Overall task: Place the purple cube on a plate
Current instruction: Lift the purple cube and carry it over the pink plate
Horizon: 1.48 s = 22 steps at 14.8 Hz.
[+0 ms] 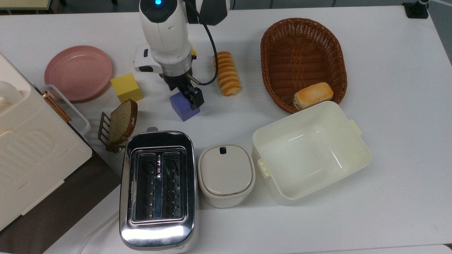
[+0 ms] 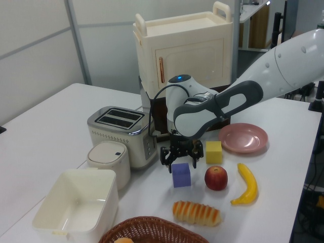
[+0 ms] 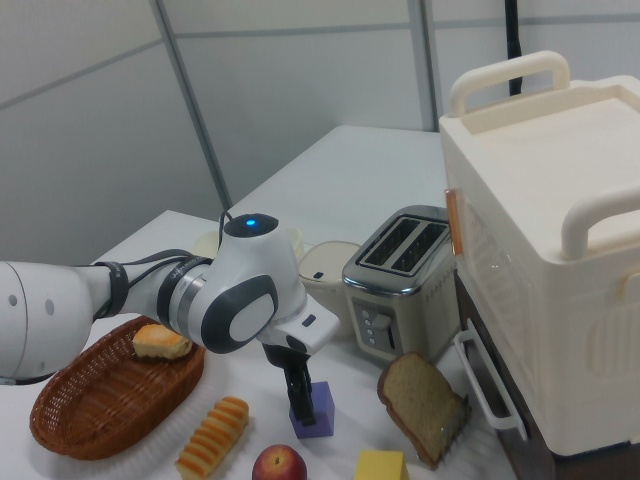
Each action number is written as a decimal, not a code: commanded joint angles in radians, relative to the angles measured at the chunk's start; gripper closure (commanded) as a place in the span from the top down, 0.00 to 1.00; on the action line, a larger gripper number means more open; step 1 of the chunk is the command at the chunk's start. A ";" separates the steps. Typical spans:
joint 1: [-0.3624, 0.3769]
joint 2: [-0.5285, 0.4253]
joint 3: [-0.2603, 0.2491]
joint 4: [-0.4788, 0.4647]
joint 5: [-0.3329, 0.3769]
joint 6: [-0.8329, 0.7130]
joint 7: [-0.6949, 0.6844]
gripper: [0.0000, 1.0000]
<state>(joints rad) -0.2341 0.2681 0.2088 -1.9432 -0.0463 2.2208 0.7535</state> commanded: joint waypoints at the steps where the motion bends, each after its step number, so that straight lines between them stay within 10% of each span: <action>1: 0.013 -0.015 -0.009 -0.031 -0.024 0.031 0.024 0.65; 7: 0.016 -0.007 -0.009 -0.033 -0.066 0.033 0.024 0.35; 22: -0.097 -0.250 -0.060 -0.019 -0.064 -0.199 -0.178 0.34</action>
<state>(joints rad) -0.3171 0.0949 0.1962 -1.9408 -0.1032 2.0725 0.6622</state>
